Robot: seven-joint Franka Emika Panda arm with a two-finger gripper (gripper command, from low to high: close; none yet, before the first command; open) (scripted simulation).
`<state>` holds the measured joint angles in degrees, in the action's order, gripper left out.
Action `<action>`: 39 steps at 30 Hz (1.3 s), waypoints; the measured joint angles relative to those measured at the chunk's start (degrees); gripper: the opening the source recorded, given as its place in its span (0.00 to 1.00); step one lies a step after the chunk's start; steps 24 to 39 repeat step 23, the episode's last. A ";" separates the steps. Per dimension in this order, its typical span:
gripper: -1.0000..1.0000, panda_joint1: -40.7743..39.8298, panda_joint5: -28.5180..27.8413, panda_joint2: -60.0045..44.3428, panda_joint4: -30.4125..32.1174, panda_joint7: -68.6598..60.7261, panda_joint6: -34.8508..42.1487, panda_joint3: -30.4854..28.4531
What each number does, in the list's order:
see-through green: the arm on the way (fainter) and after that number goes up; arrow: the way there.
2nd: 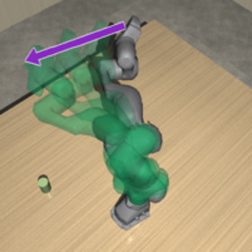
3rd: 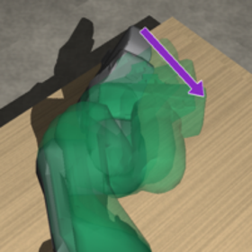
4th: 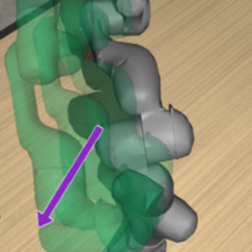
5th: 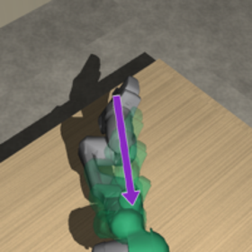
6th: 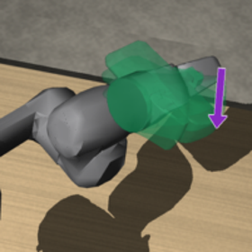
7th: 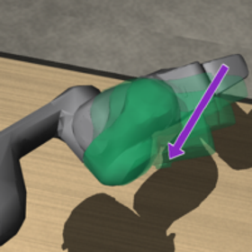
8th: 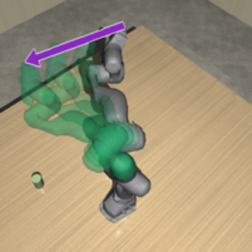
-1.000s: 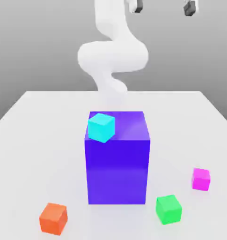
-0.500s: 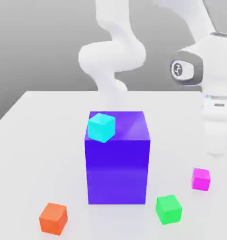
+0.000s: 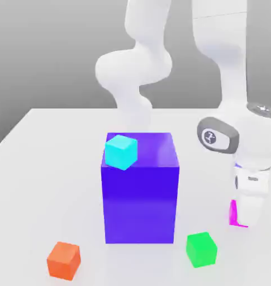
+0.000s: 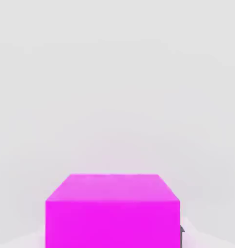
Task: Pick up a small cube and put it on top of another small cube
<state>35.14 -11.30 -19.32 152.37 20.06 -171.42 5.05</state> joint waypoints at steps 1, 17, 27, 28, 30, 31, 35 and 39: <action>0.00 -0.61 0.61 1.38 0.29 -0.49 1.11 0.75; 0.00 -18.07 10.75 13.15 -4.35 -21.60 17.30 -2.51; 1.00 -17.85 9.99 6.34 -4.82 -21.28 10.99 -2.99; 1.00 -17.85 9.99 6.34 -4.82 -21.28 10.99 -2.99; 1.00 -17.85 9.99 6.34 -4.82 -21.28 10.99 -2.99; 1.00 -17.85 9.99 6.34 -4.82 -21.28 10.99 -2.99; 1.00 -17.85 9.99 6.34 -4.82 -21.28 10.99 -2.99; 1.00 -17.85 9.99 6.34 -4.82 -21.28 10.99 -2.99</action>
